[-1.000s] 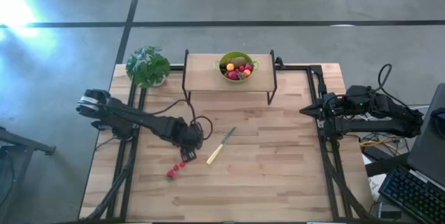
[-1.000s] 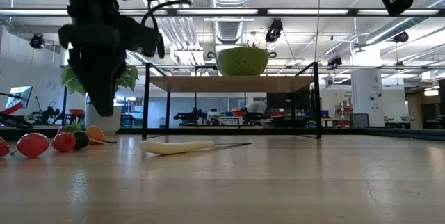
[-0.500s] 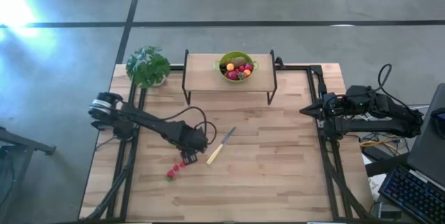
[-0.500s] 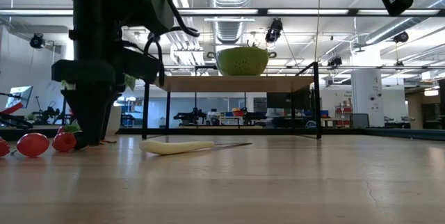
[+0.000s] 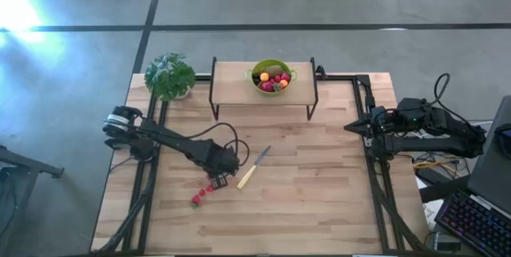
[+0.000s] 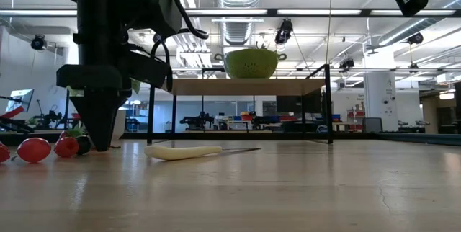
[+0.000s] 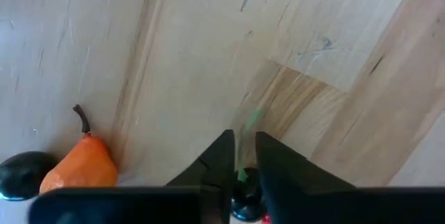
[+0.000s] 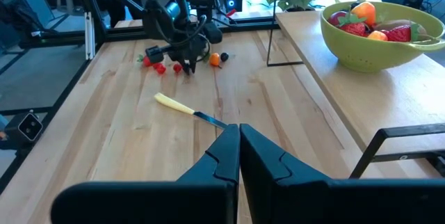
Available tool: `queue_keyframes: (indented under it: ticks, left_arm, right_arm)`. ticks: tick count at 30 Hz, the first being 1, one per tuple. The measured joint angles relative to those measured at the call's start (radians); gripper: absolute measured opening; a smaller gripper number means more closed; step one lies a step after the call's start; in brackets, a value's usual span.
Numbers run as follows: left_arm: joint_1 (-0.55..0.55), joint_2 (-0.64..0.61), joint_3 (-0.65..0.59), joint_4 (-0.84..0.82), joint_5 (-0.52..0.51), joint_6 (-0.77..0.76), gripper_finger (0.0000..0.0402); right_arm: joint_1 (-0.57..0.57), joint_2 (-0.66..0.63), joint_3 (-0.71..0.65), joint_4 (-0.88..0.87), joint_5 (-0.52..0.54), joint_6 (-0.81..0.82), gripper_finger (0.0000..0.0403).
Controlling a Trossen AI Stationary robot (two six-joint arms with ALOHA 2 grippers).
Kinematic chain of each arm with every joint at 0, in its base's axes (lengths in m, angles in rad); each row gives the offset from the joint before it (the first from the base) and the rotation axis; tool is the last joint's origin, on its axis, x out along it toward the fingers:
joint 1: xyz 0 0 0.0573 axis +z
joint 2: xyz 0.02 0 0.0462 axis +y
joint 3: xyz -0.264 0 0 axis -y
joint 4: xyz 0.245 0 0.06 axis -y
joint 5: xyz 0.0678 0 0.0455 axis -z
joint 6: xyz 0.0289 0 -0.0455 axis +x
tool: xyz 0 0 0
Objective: Pick & Place Fruit
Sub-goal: Put the black cherry into the strainer bowl
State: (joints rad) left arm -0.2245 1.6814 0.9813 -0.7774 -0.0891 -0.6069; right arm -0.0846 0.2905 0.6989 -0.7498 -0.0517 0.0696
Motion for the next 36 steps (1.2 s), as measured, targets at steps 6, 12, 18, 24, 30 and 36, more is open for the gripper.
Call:
queue_keyframes:
  ticks: [6,12,18,24,30,36]
  left_arm:
    - [0.0,0.0,0.0,0.0,-0.006,0.029,0.001]
    - [0.0,0.0,0.0,0.0,-0.015,0.047,0.0005]
    - [0.0,0.0,0.016,-0.008,-0.014,0.084,0.0003]
    - [0.0,0.0,0.078,-0.009,-0.023,0.164,0.0003]
    - [0.008,-0.002,0.158,0.027,-0.113,0.306,0.0002]
    - [0.072,-0.033,0.217,0.236,-0.069,0.507,0.0002]
  right_arm:
    - [0.0,0.0,0.0,0.0,0.0,0.0,0.0008]
    - [0.0,0.0,0.0,0.0,0.0,0.0,0.0008]
    - [0.0,0.0,0.0,0.0,0.0,0.0,0.0008]
    - [0.0,0.0,0.0,0.0,0.0,0.0,0.0008]
    - [0.0,0.0,0.0,0.0,0.0,0.0,0.0008]
    - [0.0,0.0,0.0,0.0,0.0,0.0,0.0008]
